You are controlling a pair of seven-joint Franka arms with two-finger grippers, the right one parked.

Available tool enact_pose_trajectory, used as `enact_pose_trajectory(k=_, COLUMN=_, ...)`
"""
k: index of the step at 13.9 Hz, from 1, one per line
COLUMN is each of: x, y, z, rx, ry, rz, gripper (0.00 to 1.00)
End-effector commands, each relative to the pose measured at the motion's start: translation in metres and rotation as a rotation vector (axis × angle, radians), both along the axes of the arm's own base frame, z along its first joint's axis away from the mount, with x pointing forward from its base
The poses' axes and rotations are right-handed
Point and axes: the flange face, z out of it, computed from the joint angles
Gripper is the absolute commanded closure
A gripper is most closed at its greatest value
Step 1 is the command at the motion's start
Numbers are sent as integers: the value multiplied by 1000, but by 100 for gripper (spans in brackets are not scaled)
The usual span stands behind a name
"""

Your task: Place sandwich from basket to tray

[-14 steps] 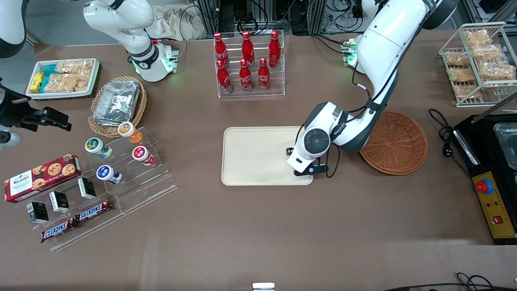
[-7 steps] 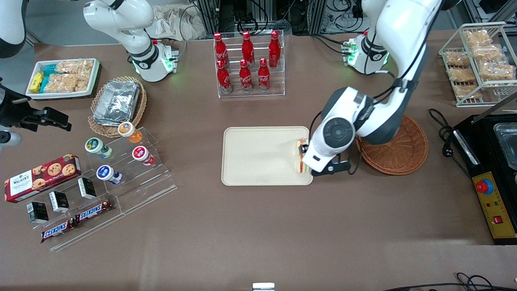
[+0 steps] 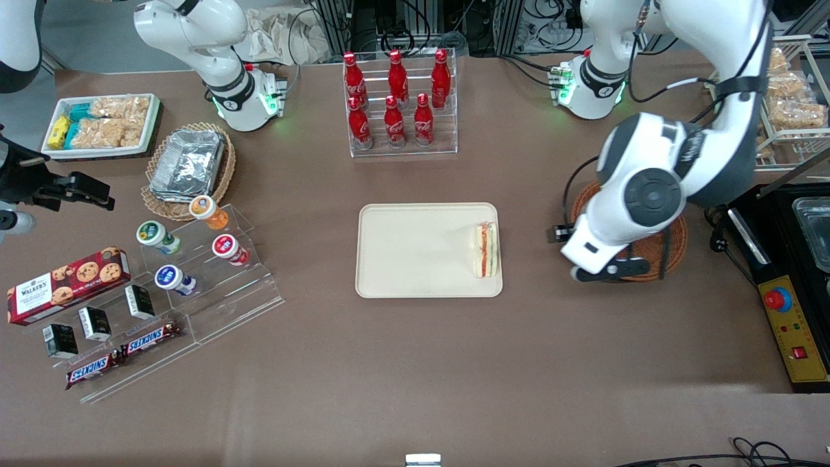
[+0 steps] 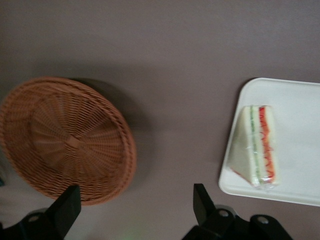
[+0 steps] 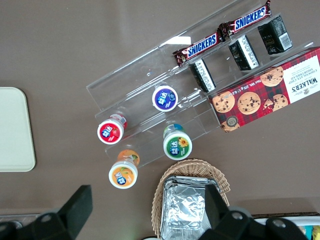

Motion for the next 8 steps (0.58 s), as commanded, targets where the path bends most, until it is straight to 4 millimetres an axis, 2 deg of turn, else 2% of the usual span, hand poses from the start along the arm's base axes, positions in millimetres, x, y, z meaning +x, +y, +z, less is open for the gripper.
enact_pose_trajectory(k=1, x=-13, y=55, z=30, rx=-9, ry=-17, rz=-63, gripper=0)
enact_pose_trajectory(k=5, x=-16, y=140, z=77, rx=-52, ry=-64, rz=-122, gripper=0)
enact_pose_trajectory(k=8, x=-24, y=186, z=107, rx=-67, ry=-109, rz=-134, gripper=0)
